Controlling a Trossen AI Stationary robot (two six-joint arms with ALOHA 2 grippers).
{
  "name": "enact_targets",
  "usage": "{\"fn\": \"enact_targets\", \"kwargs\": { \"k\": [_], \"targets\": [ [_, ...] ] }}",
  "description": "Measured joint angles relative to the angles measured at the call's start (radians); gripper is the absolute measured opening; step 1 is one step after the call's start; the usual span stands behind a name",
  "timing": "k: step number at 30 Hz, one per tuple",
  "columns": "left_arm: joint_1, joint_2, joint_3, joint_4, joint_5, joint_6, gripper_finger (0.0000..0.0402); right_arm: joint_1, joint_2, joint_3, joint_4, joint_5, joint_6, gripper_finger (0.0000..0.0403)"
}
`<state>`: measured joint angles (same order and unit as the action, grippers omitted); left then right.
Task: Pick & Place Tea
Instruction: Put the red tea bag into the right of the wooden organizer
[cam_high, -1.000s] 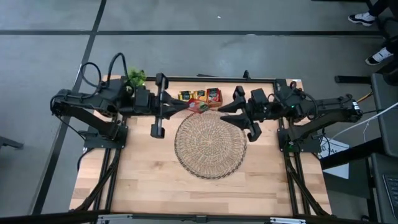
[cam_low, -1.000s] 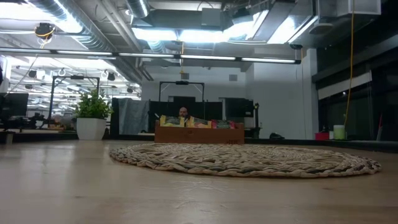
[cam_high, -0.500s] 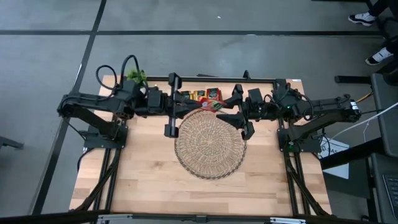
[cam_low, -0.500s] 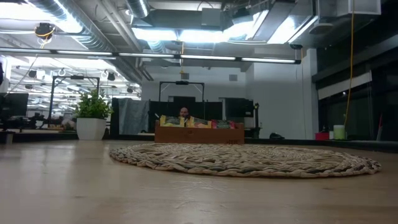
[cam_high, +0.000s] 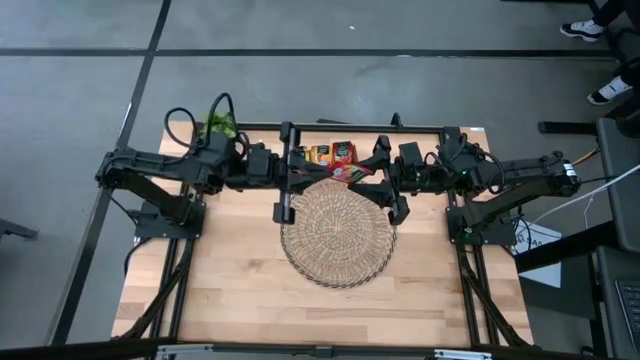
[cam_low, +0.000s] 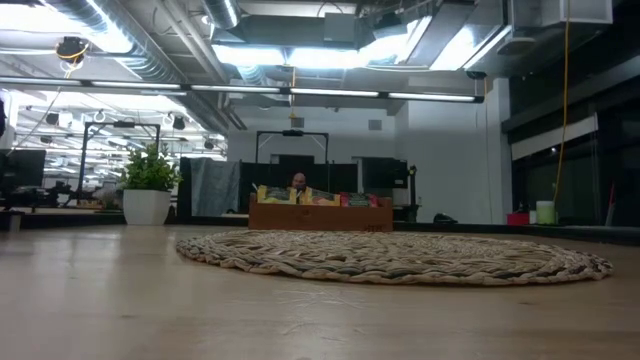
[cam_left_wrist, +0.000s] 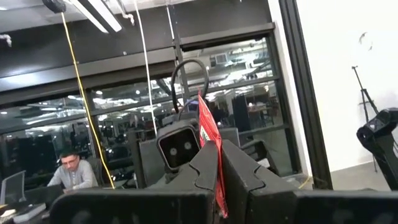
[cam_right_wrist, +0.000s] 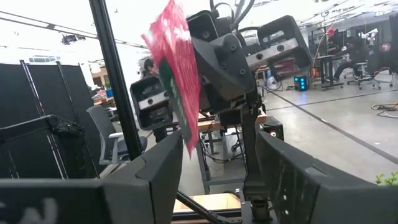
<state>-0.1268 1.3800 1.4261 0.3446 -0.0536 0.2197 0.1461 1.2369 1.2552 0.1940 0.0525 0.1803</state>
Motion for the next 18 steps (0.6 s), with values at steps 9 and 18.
{"fn": "enact_targets", "kwargs": {
  "k": [9, 18],
  "targets": [
    [0.000, 0.004, 0.000, -0.004, -0.008, 0.002, 0.0003, 0.000, 0.000, 0.000, 0.001, -0.001, 0.023, 0.0022],
    [0.000, -0.014, 0.000, -0.053, -0.106, 0.030, 0.0058, -0.001, 0.000, 0.000, -0.062, -0.008, 0.051, 0.0004]
  ]
}}
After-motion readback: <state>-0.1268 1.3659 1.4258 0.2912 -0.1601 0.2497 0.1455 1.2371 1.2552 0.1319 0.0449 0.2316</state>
